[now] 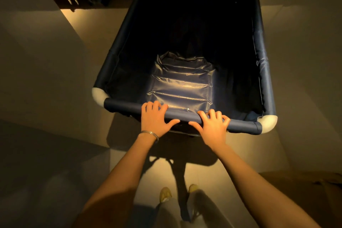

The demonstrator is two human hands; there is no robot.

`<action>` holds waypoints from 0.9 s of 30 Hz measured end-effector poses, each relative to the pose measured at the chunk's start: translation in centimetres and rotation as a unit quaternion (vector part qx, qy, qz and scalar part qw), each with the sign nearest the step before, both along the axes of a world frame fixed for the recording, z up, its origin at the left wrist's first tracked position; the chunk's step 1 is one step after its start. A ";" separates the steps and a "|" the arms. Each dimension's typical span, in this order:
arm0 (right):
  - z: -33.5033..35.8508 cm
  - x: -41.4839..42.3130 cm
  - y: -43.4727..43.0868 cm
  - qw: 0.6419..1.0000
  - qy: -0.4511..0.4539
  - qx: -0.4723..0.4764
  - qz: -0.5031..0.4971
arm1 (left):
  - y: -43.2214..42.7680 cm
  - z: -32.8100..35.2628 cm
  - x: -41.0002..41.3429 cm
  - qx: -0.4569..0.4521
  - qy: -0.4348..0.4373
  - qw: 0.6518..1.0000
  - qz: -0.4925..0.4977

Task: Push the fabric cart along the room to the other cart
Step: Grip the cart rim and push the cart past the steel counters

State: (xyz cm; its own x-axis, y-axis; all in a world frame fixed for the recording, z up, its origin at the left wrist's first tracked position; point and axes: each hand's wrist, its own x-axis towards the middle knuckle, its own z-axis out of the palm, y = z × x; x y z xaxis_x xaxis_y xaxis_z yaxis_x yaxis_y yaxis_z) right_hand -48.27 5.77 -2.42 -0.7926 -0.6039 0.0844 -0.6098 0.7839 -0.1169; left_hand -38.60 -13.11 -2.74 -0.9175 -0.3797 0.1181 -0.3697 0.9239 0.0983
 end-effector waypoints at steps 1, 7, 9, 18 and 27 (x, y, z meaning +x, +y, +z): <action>0.0 -0.7 -0.5 1.000 -0.005 -0.001 -0.003 | -0.4 0.1 -0.9 -0.003 -0.004 1.000 0.001; 0.0 -5.7 -2.8 0.999 -0.032 -0.009 0.001 | -2.8 0.0 -5.9 0.013 0.002 1.000 0.008; 0.4 -7.5 -3.3 0.999 -0.042 -0.009 0.007 | -3.2 0.3 -7.4 0.013 0.008 1.000 0.013; 1.6 -16.3 -5.9 0.994 -0.086 0.010 0.060 | -4.4 0.5 -14.5 0.008 -0.010 0.997 0.076; 1.6 -24.9 -8.7 0.988 -0.093 0.033 0.117 | -6.1 0.9 -21.2 0.030 -0.021 0.991 0.128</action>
State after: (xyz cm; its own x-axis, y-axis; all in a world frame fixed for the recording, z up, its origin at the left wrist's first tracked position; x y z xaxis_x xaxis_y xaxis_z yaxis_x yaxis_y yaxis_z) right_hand -73.20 -2.94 -0.85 -0.6280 -0.7723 -0.0957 -0.7485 0.6331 -0.1972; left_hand -59.85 -19.17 -1.80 -0.7943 -0.6053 0.0518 -0.5957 0.7928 0.1288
